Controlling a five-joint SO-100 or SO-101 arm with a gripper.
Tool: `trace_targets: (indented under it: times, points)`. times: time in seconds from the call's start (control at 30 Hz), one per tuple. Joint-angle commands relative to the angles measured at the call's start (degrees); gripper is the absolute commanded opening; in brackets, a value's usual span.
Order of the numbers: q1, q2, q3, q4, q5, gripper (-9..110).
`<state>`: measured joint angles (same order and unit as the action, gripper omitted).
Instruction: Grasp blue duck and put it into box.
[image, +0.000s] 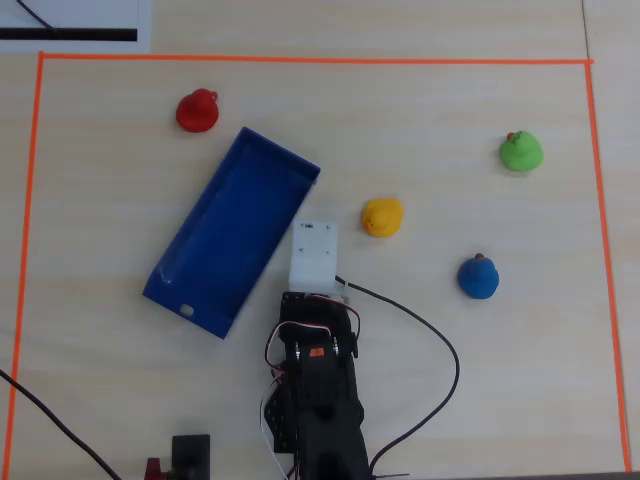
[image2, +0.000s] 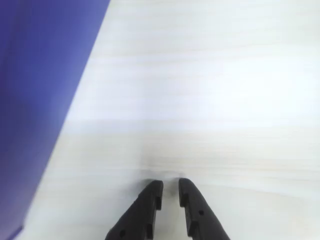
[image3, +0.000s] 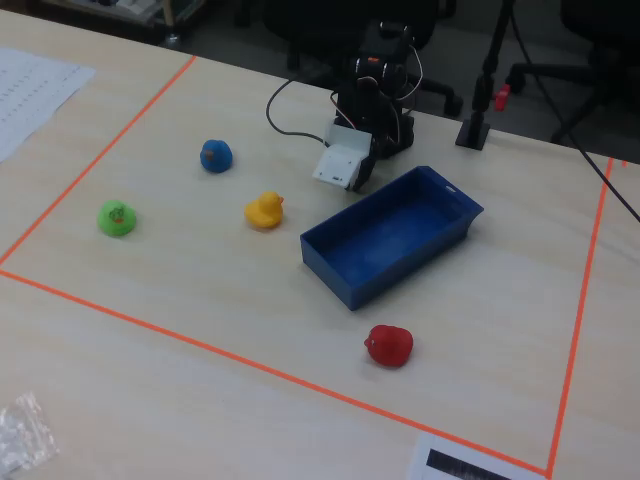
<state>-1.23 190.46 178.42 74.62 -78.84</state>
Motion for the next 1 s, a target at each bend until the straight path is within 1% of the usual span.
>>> trace_targets:
  times: [0.0,0.07,0.13,0.27,0.4,0.47,0.57,0.67,0.97]
  points:
    - [4.13,-2.72,-1.05,-8.17,0.79,0]
    - [8.88,-8.96,-5.45,-16.17,0.79,5]
    - [12.66,-18.28,-13.54,-20.65,1.49,10]
    - [20.30,-34.89,-32.78,-24.96,2.55,16]
    - [30.50,-50.19,-55.72,-26.63,2.90,24]
    - [35.95,-56.69,-66.45,-27.33,2.72,25]
    - [42.63,-63.11,-76.73,-29.71,1.76,28]
    - [47.81,-67.94,-83.06,-31.20,1.05,31]
    - [58.80,-81.83,-88.95,-45.53,0.18,32]
